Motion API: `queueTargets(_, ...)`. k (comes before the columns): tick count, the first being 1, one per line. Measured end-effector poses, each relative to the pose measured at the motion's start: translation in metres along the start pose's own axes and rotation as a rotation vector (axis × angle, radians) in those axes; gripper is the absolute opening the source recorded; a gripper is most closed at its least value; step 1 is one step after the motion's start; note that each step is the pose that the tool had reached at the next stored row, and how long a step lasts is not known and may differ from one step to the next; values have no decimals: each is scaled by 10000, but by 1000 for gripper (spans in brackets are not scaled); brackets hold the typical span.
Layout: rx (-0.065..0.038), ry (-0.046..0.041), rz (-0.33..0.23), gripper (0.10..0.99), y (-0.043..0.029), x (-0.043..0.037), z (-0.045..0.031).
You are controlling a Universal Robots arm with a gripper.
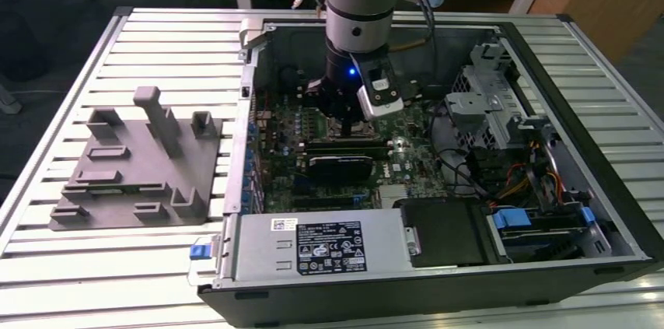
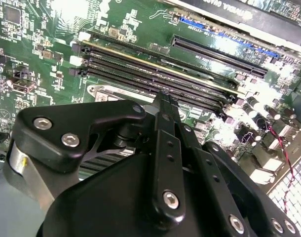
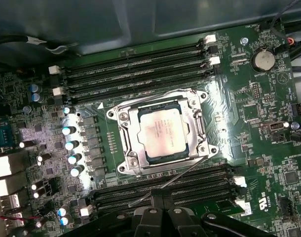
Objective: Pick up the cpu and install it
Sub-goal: 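Install the second cpu locking lever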
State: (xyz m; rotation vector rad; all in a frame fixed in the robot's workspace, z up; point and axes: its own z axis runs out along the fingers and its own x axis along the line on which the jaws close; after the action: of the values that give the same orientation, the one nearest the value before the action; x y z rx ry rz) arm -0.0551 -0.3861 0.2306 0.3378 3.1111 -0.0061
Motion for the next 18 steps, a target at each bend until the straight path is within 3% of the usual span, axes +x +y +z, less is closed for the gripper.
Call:
queueTargets(3, -27, 3, -77, 106, -1, 4, 12)
queueTargets(10, -230, 47, -813, 106, -4, 17, 73)
queueTargets(18, -316, 65, -1490, 106, -31, 63, 106)
